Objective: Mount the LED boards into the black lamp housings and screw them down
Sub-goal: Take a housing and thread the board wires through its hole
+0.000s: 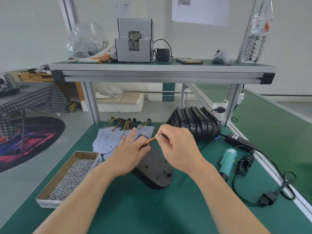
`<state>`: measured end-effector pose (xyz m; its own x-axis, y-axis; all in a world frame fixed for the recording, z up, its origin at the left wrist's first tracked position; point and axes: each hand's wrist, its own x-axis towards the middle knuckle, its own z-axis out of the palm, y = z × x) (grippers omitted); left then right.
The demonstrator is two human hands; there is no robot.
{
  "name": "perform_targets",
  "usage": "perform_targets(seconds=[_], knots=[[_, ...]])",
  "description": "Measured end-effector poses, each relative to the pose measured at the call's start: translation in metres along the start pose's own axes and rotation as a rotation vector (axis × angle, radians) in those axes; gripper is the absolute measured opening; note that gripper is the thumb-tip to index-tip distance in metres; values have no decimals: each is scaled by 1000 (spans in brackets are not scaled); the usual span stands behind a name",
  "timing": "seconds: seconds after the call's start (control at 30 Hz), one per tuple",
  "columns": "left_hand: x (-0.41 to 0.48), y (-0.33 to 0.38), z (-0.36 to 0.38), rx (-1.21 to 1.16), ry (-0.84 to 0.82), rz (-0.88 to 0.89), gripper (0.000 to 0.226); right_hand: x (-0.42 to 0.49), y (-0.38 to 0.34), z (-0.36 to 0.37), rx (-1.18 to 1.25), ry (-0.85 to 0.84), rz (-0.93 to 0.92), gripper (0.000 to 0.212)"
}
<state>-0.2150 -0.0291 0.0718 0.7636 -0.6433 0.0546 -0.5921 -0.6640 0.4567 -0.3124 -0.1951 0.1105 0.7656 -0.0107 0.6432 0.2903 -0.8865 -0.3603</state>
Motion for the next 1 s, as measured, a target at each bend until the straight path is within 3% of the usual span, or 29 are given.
perform_targets(seconds=[0.2,0.27,0.47,0.57,0.63,0.7,0.8,1.0], knots=[[1,2,-3,-142,105,42,18,-1,3,-9,126,-48,143,24],[1,9,-4,-140,159,29,16,6,7,-22,115,-142,201,23],[4,47,1,14,238,23,8,24,-11,-22,-350,-575,174,22],[3,57,-3,-7,215,32,16,24,-10,-15,-313,-638,214,19],[-1,52,-11,-132,132,80,34,23,0,-23,-153,-609,241,28],[-6,45,-23,-484,82,53,51,19,12,-31,0,-524,250,37],[-2,28,-27,-977,56,-10,54,12,21,-36,241,-450,320,42],[3,17,-2,-1282,-62,84,64,13,19,-33,429,-366,307,32]])
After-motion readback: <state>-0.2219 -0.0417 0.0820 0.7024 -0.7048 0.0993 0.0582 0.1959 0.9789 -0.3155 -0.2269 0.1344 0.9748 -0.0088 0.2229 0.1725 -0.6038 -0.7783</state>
